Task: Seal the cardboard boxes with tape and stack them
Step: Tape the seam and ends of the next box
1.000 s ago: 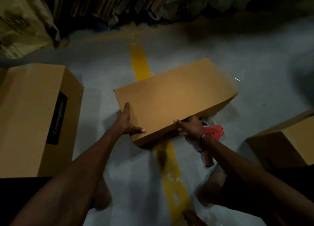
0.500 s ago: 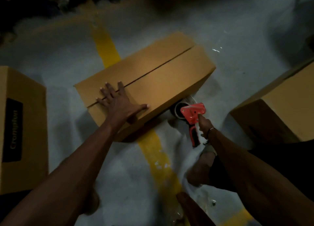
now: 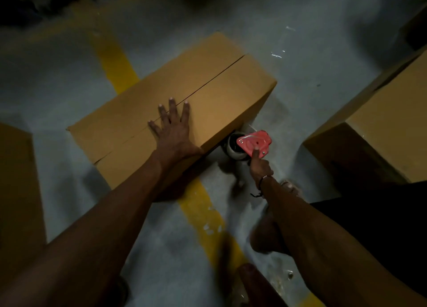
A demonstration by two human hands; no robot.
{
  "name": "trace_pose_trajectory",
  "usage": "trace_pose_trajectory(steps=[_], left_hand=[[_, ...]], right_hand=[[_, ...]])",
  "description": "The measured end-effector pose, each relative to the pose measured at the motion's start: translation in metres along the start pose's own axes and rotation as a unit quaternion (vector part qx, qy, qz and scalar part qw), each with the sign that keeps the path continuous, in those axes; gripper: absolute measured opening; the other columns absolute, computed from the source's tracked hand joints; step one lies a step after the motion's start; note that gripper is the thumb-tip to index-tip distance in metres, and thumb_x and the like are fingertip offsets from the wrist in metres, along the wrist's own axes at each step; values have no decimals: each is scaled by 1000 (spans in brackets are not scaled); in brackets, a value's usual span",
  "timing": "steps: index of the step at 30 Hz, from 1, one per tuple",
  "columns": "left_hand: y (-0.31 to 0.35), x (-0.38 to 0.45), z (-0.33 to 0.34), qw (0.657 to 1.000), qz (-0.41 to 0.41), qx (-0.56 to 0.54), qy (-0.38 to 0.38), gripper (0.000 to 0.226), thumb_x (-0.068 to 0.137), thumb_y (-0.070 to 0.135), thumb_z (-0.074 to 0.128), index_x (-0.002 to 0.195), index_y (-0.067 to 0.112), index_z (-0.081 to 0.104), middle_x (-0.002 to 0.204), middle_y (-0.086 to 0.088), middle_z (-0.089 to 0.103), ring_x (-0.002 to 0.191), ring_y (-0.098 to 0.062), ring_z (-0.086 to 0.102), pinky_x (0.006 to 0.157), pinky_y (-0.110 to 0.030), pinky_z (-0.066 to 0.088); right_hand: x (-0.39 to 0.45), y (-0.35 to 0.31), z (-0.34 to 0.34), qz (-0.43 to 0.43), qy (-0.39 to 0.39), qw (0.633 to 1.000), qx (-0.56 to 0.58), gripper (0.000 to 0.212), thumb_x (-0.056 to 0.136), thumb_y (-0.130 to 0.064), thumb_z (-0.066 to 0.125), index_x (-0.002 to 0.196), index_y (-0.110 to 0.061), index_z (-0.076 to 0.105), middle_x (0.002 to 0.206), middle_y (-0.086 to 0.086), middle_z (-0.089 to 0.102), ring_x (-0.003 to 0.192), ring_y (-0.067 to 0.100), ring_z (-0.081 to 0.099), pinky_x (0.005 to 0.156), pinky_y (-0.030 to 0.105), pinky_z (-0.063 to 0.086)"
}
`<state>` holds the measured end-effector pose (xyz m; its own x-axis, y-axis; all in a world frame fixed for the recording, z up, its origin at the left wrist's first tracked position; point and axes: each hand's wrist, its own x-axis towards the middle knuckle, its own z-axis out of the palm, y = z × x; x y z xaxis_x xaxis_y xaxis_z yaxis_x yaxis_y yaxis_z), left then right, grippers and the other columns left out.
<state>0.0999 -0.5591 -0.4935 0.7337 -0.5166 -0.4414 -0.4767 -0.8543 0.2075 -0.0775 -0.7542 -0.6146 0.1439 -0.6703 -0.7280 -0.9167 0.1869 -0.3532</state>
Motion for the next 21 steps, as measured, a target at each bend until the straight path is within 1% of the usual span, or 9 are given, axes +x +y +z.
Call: trace_pose_trajectory(steps=[2,5,7,9,10,12,13,16,21], left_hand=[[-1,-2,0,1000,4,7,-2,147,66,67,83,161,27,-21,164,-11,-37,150,-45,-29,112,-78,-5],[-3,-7,-1,1000,-2,24,-14,145,66,67,83,162,27,-18,164,-11,-36,151,-45,-27,112,-79,-1],[-7,-13,-1,999,-8,33,-26,147,65,66,85,162,28,-18,164,-9,-37,151,-45,-27,112,-80,3],[-11,-24,0,999,-7,36,-32,147,65,63,87,162,29,-17,164,-7,-37,152,-43,-26,112,-80,7],[-15,-31,1,999,-10,38,-35,146,65,61,88,163,29,-16,165,-6,-36,153,-42,-25,112,-79,12],[-22,-46,5,998,-23,41,-44,145,66,54,91,163,31,-14,165,-3,-36,154,-41,-23,111,-78,21],[-26,-54,8,998,-23,43,-47,144,66,51,92,163,32,-13,165,-3,-35,154,-40,-22,111,-78,24],[-34,-77,16,998,-10,50,-47,143,65,46,94,164,33,-9,167,-3,-31,155,-41,-18,109,-77,29],[-32,-112,23,993,26,92,-63,144,65,31,96,163,32,-10,167,-4,-31,156,-40,-14,112,-71,33]], right_hand=[[-4,-2,-15,1,6,1000,4,105,90,-84,9,136,-3,58,137,26,56,126,39,52,112,50,33],[-17,-4,-46,0,34,998,48,94,99,-73,13,129,1,63,133,27,59,124,40,55,107,43,37],[-26,-6,-65,-8,60,995,84,95,97,-76,10,110,-6,74,124,25,65,114,39,59,101,42,42],[-37,-12,-85,-20,81,987,137,89,100,-72,9,90,-15,77,115,22,67,106,37,60,93,40,41],[-44,-17,-95,-25,105,978,179,82,103,-66,13,95,-14,77,120,25,66,110,38,59,94,40,40],[-58,-26,-116,-22,164,950,265,75,107,-58,23,121,-1,70,133,29,59,122,42,54,101,44,38],[-66,-31,-129,-25,183,941,285,75,107,-57,24,126,2,66,135,29,58,122,41,54,101,45,38],[-84,-42,-161,-52,184,954,232,83,105,-62,13,125,-2,66,130,25,62,112,37,58,87,39,38],[-119,-77,-186,-179,128,971,89,62,106,-58,7,123,-15,48,126,23,64,110,38,62,94,44,46]])
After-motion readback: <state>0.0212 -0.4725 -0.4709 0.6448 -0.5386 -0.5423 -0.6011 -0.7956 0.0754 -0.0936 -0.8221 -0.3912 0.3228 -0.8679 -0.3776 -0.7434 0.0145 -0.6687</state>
